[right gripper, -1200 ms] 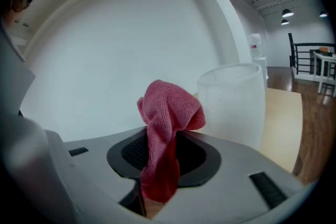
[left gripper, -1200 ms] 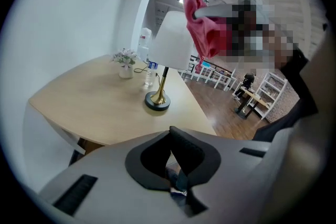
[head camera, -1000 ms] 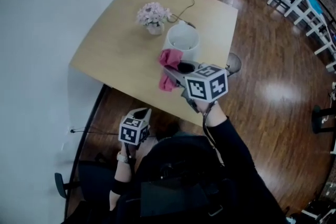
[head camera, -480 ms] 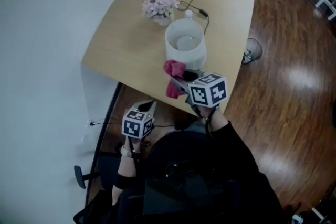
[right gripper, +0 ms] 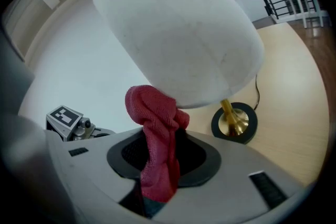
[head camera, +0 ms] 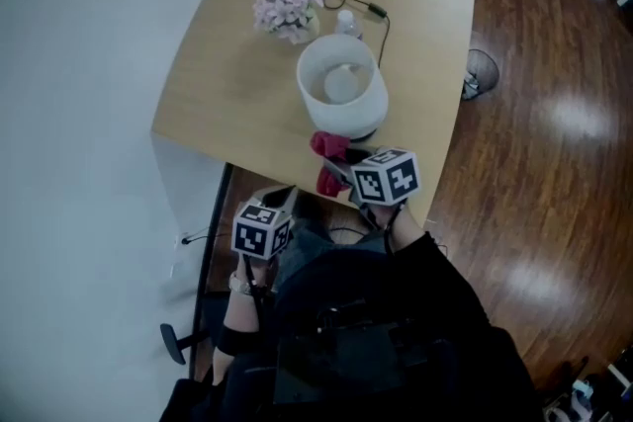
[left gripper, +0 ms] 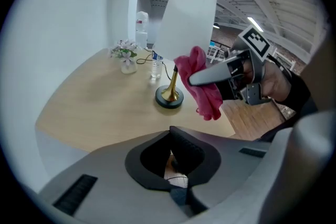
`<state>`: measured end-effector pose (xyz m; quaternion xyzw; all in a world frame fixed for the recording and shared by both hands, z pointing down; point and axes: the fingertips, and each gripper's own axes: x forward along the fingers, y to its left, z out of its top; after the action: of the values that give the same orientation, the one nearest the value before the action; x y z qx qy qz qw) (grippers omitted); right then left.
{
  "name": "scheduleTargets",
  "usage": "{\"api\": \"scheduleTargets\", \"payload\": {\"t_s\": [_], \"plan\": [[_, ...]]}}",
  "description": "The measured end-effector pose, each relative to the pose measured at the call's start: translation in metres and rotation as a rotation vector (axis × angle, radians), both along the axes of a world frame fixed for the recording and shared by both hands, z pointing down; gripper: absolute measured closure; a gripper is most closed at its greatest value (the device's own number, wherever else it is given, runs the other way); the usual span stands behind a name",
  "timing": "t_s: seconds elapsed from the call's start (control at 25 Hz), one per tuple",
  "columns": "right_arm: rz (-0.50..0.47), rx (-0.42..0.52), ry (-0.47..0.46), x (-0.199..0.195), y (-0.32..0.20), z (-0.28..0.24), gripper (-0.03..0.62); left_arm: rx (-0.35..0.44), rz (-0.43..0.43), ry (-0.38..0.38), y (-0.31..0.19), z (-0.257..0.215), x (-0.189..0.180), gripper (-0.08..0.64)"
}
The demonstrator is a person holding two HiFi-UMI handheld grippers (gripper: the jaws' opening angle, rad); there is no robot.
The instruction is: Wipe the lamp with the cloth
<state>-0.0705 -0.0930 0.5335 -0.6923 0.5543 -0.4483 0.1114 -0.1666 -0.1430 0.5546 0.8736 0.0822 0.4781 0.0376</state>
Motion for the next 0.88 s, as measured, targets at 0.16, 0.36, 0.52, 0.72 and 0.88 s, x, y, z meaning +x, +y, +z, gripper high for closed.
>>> {"api": "scheduleTargets", "payload": {"t_s": [0.16,0.36,0.52,0.72,0.88], "plan": [[0.075,-0.065,-0.011,0.002,-0.004,0.025,0.463,-0.041,0.114,0.019,-0.015,0.014,0.027,0.558],[0.240,-0.113,-0.030,0.008,-0.022,0.032,0.463,-0.028,0.310,0.037,-0.059,0.009,0.051,0.558],[0.416,-0.139,0.000,0.002,-0.027,0.021,0.463,-0.062,0.481,0.082,-0.081,0.007,0.074,0.558],[0.564,-0.099,0.082,-0.009,-0.041,-0.025,0.463,-0.099,0.639,0.074,-0.093,0.007,0.077,0.558],[0.638,-0.056,0.211,-0.006,-0.052,-0.093,0.463,-0.123,0.726,0.086,-0.096,0.001,0.072,0.558]]}}
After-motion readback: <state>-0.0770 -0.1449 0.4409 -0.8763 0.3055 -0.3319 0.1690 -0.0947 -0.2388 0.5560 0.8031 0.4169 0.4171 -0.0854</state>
